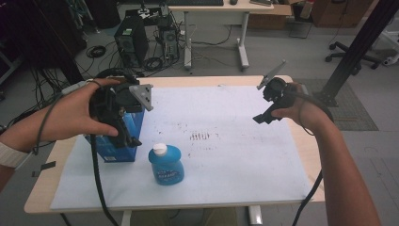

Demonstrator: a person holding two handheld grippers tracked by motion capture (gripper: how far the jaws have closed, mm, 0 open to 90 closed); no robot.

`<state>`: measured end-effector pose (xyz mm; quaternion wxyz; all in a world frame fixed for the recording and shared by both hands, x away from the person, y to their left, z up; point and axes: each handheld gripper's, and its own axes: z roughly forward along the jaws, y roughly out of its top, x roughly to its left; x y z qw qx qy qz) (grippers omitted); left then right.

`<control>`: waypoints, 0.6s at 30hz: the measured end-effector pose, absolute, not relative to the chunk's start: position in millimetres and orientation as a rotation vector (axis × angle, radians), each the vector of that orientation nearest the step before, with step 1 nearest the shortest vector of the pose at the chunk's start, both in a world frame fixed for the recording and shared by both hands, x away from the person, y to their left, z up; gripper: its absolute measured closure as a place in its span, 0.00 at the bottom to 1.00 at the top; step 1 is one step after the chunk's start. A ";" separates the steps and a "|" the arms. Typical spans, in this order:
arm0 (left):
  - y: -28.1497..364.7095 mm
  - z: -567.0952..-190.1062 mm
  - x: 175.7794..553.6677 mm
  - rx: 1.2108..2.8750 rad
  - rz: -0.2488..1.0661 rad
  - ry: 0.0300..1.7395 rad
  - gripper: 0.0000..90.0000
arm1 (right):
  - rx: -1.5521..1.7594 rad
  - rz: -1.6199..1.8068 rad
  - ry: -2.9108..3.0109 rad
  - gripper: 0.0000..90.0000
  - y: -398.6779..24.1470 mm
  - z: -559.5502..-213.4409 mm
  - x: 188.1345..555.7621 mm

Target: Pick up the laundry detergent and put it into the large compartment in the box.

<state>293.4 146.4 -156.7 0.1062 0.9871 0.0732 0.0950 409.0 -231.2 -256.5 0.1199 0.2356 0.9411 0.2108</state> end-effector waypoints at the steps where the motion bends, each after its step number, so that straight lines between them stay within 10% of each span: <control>1: 145.3 -156.6 294.1 2.916 0.282 0.203 0.10 | 0.689 0.619 2.751 0.10 -231.2 -256.4 409.0; 18: 132.9 -163.0 297.4 2.918 0.277 0.165 0.10 | 0.693 0.625 2.747 0.10 -232.2 -256.1 408.2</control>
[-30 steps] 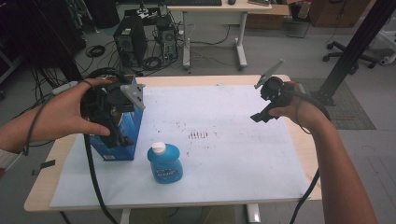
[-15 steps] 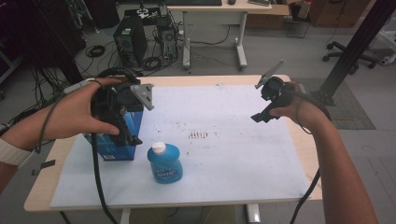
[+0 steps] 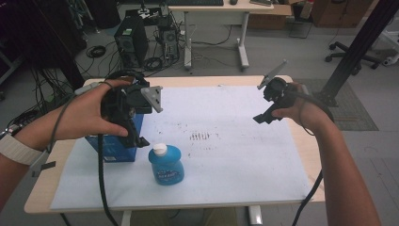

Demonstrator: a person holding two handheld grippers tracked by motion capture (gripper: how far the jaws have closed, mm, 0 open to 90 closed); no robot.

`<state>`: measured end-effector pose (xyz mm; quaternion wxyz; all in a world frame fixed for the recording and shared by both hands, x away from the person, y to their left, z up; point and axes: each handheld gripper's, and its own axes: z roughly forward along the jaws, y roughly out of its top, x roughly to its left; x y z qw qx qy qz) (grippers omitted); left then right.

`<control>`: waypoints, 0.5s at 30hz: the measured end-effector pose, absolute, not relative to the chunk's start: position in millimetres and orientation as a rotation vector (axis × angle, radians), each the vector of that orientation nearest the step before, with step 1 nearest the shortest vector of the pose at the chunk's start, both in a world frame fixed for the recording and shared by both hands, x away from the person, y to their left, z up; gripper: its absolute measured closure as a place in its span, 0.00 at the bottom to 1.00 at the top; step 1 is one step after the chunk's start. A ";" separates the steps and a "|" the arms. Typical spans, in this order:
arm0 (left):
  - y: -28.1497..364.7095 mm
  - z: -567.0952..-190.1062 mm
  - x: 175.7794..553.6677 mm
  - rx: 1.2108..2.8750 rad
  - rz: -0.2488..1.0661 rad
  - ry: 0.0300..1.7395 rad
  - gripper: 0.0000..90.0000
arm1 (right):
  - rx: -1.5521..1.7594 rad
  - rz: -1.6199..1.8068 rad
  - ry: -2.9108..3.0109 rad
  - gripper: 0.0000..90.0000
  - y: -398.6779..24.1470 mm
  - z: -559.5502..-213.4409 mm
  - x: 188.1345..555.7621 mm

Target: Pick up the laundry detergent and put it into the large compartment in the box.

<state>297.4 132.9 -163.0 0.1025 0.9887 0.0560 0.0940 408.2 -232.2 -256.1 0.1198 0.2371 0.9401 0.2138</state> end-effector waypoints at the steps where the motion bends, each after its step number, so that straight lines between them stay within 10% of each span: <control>1: 131.4 -164.7 297.2 2.919 0.275 0.158 0.10 | 0.695 0.624 2.747 0.10 -232.3 -256.1 408.2; 15: 122.9 -174.3 296.9 2.925 0.271 0.124 0.10 | 0.695 0.628 2.745 0.10 -232.3 -256.3 407.8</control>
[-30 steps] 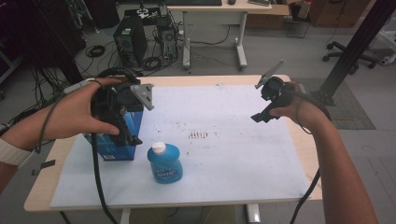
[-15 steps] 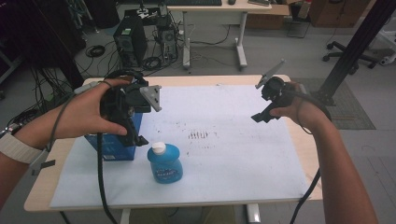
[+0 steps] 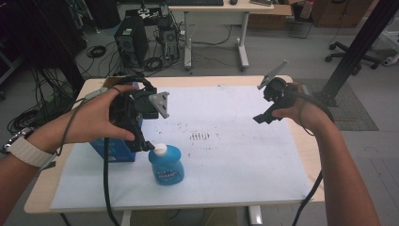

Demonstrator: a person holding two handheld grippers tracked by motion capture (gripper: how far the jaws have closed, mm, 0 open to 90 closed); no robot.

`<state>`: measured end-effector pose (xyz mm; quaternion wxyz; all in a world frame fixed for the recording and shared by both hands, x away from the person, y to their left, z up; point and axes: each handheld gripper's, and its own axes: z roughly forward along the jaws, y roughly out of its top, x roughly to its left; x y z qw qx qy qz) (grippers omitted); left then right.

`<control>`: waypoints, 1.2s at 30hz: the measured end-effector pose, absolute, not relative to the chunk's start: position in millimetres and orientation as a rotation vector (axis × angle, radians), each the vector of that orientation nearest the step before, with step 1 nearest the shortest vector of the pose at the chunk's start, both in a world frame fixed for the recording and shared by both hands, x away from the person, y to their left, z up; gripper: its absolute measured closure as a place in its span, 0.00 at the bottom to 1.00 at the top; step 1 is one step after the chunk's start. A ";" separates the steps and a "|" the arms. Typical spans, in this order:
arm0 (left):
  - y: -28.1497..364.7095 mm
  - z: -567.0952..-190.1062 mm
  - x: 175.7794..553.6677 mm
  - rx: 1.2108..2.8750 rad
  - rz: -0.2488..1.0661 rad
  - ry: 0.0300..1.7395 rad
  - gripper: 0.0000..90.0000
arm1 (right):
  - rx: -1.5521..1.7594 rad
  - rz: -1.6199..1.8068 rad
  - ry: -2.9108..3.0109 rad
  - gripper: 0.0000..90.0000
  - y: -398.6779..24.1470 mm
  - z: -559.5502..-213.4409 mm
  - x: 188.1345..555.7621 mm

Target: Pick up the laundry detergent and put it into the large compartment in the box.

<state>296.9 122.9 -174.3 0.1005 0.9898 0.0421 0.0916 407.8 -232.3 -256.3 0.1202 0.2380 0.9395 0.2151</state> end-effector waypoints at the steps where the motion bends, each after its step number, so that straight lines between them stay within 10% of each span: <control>1: 122.3 -174.9 297.0 2.924 0.274 0.125 0.10 | 0.696 0.628 2.745 0.10 -232.5 -256.5 407.8; 36: 115.5 -208.4 302.9 2.918 0.200 0.207 0.09 | 0.702 0.624 2.752 0.10 -233.5 -262.4 408.8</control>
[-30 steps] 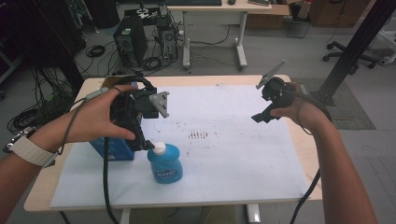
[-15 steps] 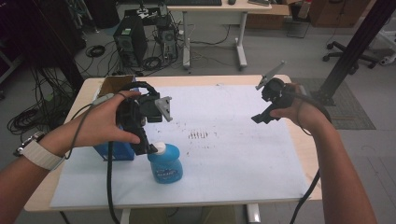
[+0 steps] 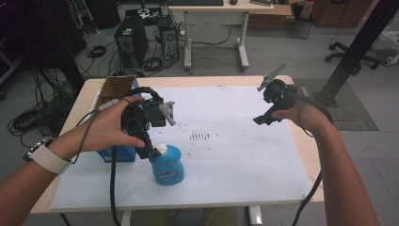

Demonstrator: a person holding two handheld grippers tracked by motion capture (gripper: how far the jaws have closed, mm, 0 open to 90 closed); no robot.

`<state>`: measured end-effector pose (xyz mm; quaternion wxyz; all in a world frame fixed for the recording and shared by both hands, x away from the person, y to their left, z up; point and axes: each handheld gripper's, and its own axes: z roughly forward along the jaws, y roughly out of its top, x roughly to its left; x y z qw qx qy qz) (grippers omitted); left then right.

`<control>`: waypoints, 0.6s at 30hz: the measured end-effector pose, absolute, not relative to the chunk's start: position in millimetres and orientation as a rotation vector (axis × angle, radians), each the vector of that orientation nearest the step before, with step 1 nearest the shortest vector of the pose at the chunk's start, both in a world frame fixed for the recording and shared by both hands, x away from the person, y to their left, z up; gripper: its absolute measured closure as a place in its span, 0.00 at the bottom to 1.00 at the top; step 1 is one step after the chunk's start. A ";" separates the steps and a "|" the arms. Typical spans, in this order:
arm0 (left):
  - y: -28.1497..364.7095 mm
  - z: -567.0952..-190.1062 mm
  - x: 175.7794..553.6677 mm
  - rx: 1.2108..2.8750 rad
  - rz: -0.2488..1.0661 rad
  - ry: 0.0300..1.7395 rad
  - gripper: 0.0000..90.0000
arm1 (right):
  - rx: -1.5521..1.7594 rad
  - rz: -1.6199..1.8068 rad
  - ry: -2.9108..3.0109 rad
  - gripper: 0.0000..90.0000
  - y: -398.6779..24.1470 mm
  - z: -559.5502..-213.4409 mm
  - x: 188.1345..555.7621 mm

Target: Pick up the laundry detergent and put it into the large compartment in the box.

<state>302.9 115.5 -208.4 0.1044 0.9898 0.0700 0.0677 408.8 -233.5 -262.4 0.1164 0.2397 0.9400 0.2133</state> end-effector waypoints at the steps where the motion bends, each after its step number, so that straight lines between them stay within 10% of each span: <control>1: 115.6 -209.1 303.2 2.918 0.198 0.207 0.09 | 0.704 0.626 2.753 0.10 -233.7 -262.6 408.9; 18: 114.3 -226.2 305.9 2.917 0.167 0.205 0.09 | 0.703 0.626 2.757 0.10 -233.6 -265.5 410.5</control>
